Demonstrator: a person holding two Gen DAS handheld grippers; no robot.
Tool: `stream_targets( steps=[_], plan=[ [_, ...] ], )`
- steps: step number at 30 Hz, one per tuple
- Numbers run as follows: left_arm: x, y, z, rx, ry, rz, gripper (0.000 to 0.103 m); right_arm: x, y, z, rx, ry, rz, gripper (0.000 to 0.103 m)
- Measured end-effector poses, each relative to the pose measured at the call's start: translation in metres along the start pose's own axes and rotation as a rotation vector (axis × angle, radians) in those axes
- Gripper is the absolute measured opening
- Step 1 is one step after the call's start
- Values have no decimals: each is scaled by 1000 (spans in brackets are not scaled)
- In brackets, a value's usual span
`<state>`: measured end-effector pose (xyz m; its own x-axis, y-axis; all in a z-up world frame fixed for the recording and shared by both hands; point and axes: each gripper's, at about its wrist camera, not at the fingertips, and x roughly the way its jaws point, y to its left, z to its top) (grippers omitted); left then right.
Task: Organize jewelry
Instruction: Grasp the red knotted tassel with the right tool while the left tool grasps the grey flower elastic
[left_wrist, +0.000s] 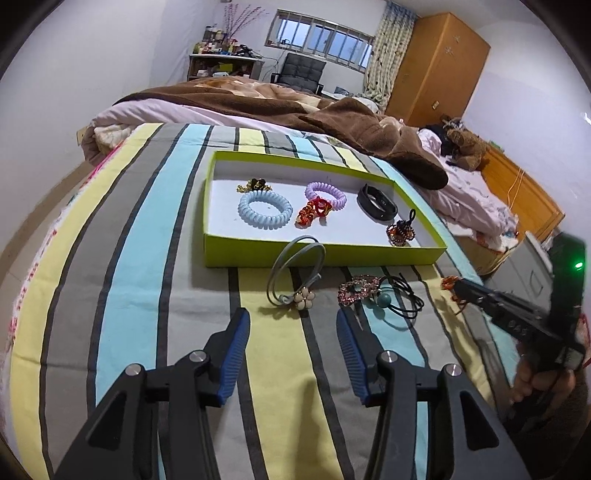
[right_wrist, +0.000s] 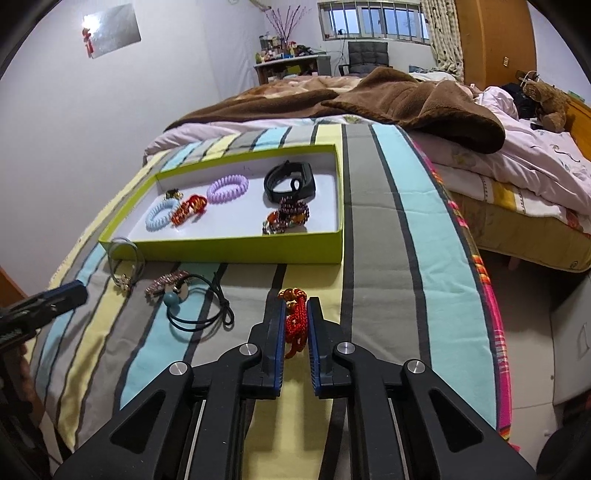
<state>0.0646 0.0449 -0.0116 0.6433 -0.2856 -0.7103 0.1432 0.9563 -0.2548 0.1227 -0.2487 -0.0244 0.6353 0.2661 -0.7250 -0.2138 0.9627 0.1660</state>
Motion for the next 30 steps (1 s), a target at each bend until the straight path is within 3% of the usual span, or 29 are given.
stream_targets(
  steps=[13, 22, 26, 30],
  plan=[
    [38, -12, 9, 86, 77, 63, 52, -9, 0, 1, 9, -23, 45, 11],
    [43, -16, 10, 107, 65, 80, 52, -7, -1, 2, 10, -22, 54, 11],
    [43, -18, 10, 125, 62, 101, 33, -6, -1, 3, 11, -20, 57, 11],
    [43, -18, 10, 127, 63, 93, 23, -4, 0, 3, 12, -19, 59, 11]
  ],
)
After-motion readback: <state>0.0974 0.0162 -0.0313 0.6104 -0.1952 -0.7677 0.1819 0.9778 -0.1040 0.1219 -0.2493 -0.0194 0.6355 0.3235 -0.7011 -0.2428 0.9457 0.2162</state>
